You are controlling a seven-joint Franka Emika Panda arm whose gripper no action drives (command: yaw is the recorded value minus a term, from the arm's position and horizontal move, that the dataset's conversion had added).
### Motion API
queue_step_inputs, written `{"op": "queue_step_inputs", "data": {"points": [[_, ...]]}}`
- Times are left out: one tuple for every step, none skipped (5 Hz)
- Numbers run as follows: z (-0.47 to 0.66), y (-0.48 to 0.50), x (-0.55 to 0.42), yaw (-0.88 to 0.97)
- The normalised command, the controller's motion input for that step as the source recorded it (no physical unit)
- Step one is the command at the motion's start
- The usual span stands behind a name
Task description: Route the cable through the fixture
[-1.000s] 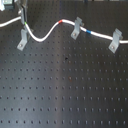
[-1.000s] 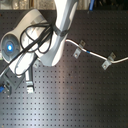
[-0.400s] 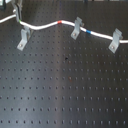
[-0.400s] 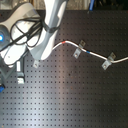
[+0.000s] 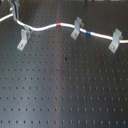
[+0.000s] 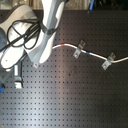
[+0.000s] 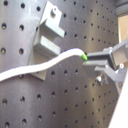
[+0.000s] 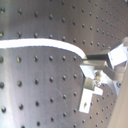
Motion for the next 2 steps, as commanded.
{"op": "queue_step_inputs", "data": {"points": [[-0.19, -0.329, 0.276, 0.05], [-0.54, -0.368, 0.038, 0.15]]}}
